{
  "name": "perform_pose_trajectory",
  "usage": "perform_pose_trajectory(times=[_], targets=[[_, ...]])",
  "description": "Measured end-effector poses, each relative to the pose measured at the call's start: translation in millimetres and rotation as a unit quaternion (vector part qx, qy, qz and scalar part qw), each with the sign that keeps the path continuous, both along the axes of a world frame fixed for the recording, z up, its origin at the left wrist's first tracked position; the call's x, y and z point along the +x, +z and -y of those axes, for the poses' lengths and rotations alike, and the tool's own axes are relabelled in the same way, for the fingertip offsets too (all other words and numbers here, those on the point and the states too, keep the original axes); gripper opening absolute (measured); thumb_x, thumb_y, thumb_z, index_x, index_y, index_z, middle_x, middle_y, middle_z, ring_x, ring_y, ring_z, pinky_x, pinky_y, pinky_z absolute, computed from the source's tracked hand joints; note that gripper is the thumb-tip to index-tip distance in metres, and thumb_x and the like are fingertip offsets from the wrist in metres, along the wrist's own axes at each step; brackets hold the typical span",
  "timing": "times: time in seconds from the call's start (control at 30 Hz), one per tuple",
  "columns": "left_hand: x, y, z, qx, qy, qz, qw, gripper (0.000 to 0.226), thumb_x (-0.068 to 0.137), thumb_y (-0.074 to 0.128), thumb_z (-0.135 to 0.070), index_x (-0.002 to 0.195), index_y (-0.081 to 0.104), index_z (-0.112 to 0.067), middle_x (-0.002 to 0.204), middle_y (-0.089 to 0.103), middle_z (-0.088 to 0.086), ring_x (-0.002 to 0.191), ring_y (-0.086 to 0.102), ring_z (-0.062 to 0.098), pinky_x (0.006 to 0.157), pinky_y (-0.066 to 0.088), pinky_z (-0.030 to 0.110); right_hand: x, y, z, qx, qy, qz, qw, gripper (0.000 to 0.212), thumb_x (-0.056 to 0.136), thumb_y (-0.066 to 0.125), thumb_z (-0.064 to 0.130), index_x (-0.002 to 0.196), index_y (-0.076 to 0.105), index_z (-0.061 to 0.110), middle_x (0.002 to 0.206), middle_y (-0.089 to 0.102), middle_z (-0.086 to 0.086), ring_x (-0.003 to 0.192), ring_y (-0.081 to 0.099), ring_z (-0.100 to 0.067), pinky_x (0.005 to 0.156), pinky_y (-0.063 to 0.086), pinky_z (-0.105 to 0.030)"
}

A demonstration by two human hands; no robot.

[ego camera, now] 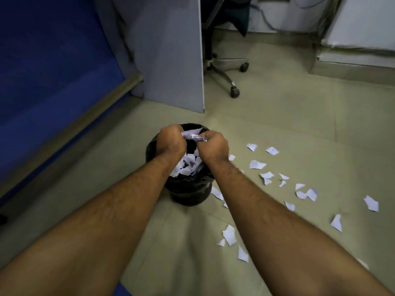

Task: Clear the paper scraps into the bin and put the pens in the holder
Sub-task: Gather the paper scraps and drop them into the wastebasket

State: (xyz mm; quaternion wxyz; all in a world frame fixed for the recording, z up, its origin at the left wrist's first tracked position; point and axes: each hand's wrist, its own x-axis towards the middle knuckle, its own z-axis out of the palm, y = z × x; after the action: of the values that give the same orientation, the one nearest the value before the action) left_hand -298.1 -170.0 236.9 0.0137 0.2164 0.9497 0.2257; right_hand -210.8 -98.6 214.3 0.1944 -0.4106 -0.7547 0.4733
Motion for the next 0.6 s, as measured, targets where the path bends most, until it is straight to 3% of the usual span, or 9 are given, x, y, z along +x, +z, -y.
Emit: perform_pose_trajectory(times=[0.13,0.27,0.37,0.43,0.6], targets=[[-6,-30,11,-0.019,-0.065,0.027,0.997,0.015,0.091,0.057,-0.027,0.095,0.063,-0.014,0.099,0.068,0.012,0.089,0.064,0.032,0.073,0.051,0.033,-9,-10,9,0.024,0.076,0.059,0.995,0.032,0.089,0.064,0.021,0.121,0.069,0.019,0.119,0.071,-0.006,0.110,0.064,-0.026,0.080,0.040,-0.021],[-8,-36,10,-0.031,-0.079,0.046,0.995,0.021,0.093,0.052,-0.018,0.110,0.064,-0.015,0.109,0.066,0.009,0.089,0.058,0.026,0.078,0.050,0.033,-13,-11,7,0.045,0.073,0.086,0.993,0.050,0.088,0.065,0.019,0.137,0.058,0.020,0.134,0.064,-0.004,0.124,0.058,-0.024,0.100,0.044,-0.028],[-8,-33,7,-0.024,-0.086,0.037,0.995,0.021,0.089,0.055,-0.010,0.105,0.067,-0.017,0.107,0.070,0.006,0.090,0.061,0.024,0.075,0.049,0.029,-10,-10,7,0.047,0.031,0.062,0.996,0.044,0.086,0.063,0.016,0.130,0.065,0.022,0.127,0.068,-0.003,0.118,0.062,-0.024,0.098,0.047,-0.030],[-5,-30,3,-0.017,-0.098,0.035,0.994,0.025,0.086,0.058,-0.007,0.106,0.069,-0.017,0.106,0.071,0.005,0.096,0.065,0.026,0.076,0.052,0.029,-5,-10,4,0.042,-0.011,0.035,0.998,0.037,0.085,0.059,0.014,0.119,0.070,0.023,0.116,0.073,0.000,0.107,0.066,-0.023,0.090,0.050,-0.028],[14,-8,-20,0.059,-0.113,0.041,0.991,0.025,0.081,0.056,-0.009,0.096,0.071,-0.020,0.093,0.073,0.002,0.087,0.067,0.023,0.074,0.054,0.029,14,0,-9,0.029,-0.095,-0.038,0.994,0.026,0.087,0.056,0.017,0.105,0.073,0.022,0.098,0.074,0.002,0.091,0.067,-0.020,0.076,0.046,-0.022]])
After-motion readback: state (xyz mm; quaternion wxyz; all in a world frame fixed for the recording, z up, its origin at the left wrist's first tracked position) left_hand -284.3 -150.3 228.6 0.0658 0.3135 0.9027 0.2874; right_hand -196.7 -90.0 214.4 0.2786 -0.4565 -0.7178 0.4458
